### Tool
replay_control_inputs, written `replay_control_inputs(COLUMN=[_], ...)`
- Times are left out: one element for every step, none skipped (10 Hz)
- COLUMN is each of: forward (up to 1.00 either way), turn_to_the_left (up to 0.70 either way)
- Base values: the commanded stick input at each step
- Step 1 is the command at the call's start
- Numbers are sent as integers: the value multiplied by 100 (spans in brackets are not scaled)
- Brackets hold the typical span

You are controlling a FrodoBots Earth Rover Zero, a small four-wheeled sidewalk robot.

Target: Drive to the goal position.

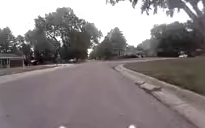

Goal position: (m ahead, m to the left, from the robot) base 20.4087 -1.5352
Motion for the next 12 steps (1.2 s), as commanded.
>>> replay_control_inputs(forward=[100,100,100,100,100,100,100,100,100,100,100,100], turn_to_the_left=[-38,0,0,0,0,0,0,0,0,-14,-39,-30])
